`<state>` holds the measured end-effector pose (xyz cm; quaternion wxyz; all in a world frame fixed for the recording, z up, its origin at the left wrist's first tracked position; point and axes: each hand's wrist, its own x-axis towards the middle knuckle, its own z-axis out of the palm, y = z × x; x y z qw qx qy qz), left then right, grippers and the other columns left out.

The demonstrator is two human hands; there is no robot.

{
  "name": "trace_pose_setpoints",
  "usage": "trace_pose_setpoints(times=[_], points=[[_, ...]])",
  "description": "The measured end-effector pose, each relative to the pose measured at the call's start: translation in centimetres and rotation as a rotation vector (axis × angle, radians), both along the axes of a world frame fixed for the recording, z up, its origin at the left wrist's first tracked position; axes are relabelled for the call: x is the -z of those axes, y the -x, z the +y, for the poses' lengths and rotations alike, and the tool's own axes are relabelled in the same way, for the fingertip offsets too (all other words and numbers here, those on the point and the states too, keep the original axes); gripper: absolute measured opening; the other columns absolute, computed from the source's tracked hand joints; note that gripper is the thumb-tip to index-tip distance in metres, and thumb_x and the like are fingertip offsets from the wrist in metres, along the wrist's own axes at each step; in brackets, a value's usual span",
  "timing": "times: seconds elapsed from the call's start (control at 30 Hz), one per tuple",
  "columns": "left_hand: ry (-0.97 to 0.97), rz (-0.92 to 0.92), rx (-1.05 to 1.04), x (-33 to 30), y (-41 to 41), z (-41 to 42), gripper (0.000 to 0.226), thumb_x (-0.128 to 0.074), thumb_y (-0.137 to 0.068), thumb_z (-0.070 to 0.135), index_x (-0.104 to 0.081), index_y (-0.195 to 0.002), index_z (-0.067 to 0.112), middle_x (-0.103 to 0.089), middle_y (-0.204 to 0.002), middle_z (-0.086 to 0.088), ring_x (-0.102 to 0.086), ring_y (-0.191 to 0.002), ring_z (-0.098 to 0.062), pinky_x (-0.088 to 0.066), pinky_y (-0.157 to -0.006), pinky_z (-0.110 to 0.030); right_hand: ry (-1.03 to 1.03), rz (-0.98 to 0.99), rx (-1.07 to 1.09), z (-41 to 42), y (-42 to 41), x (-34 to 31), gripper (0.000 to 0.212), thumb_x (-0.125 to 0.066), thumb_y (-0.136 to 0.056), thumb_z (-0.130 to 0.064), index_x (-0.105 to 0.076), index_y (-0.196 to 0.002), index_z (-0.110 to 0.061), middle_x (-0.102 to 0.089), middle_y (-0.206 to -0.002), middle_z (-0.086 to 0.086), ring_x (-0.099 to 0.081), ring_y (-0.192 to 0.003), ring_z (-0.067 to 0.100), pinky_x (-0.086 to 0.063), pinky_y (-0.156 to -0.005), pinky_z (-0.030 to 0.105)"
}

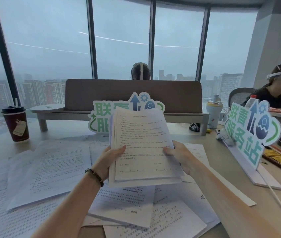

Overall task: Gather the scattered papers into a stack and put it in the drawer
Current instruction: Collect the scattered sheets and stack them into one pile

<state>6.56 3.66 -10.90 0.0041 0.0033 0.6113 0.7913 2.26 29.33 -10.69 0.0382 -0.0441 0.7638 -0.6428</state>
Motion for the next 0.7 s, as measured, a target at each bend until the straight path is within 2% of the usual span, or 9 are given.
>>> trace_pose_setpoints(times=[0.13,0.27,0.37,0.5,0.6,0.7], points=[[0.020,0.094,-0.045,-0.5,0.1,0.3,0.030,-0.060,-0.096,0.015,-0.059,-0.126,0.012,-0.073,-0.114,-0.014,-0.071,-0.101,-0.034,-0.060,-0.079,-0.050,-0.053,0.143,0.085,-0.6,-0.4,-0.6,0.025,-0.058,-0.096,-0.013,-0.058,-0.118,-0.025,-0.070,-0.114,-0.002,-0.066,-0.105,0.022,-0.054,-0.094,0.050],[0.157,0.297,-0.157,-1.2,-0.2,1.0,0.021,-0.058,-0.098,0.015,-0.063,-0.118,0.016,-0.075,-0.106,-0.003,-0.072,-0.097,-0.023,-0.062,-0.073,-0.036,-0.079,0.343,0.188,-1.5,-1.4,-1.5,0.028,-0.052,-0.099,-0.011,-0.052,-0.121,-0.028,-0.065,-0.117,-0.006,-0.062,-0.107,0.018,-0.054,-0.090,0.045],[0.171,0.373,-0.212,-1.3,-0.7,1.4,0.016,-0.055,-0.099,0.014,-0.065,-0.111,0.020,-0.075,-0.095,0.007,-0.073,-0.088,-0.010,-0.060,-0.067,-0.025,0.005,0.425,0.194,-2.0,-2.1,-1.9,0.031,-0.049,-0.101,-0.009,-0.050,-0.125,-0.029,-0.064,-0.120,-0.005,-0.062,-0.108,0.017,-0.055,-0.088,0.043],[0.082,0.330,-0.201,-1.3,-0.9,1.2,0.015,-0.059,-0.097,0.019,-0.069,-0.109,0.018,-0.077,-0.099,0.000,-0.074,-0.090,-0.019,-0.061,-0.072,-0.036,-0.017,0.455,0.172,-2.4,-2.3,-1.7,0.025,-0.058,-0.098,-0.018,-0.055,-0.121,-0.027,-0.066,-0.116,-0.007,-0.064,-0.104,0.015,-0.058,-0.086,0.042],[0.048,0.279,-0.167,-1.4,-1.0,1.2,0.014,-0.060,-0.096,0.021,-0.071,-0.104,0.018,-0.078,-0.093,0.000,-0.075,-0.085,-0.019,-0.060,-0.066,-0.033,0.001,0.479,0.151,-2.4,-2.4,-1.7,0.026,-0.063,-0.096,-0.029,-0.051,-0.119,-0.028,-0.065,-0.116,-0.011,-0.064,-0.103,0.011,-0.058,-0.083,0.035],[0.063,0.259,-0.139,-1.3,-1.2,1.2,0.017,-0.060,-0.096,0.024,-0.072,-0.105,0.015,-0.078,-0.093,-0.003,-0.075,-0.084,-0.021,-0.060,-0.064,-0.031,0.061,0.457,0.125,-2.7,-2.6,-1.3,0.037,-0.063,-0.096,-0.031,-0.045,-0.127,-0.028,-0.062,-0.118,-0.013,-0.063,-0.104,0.008,-0.058,-0.082,0.032]])
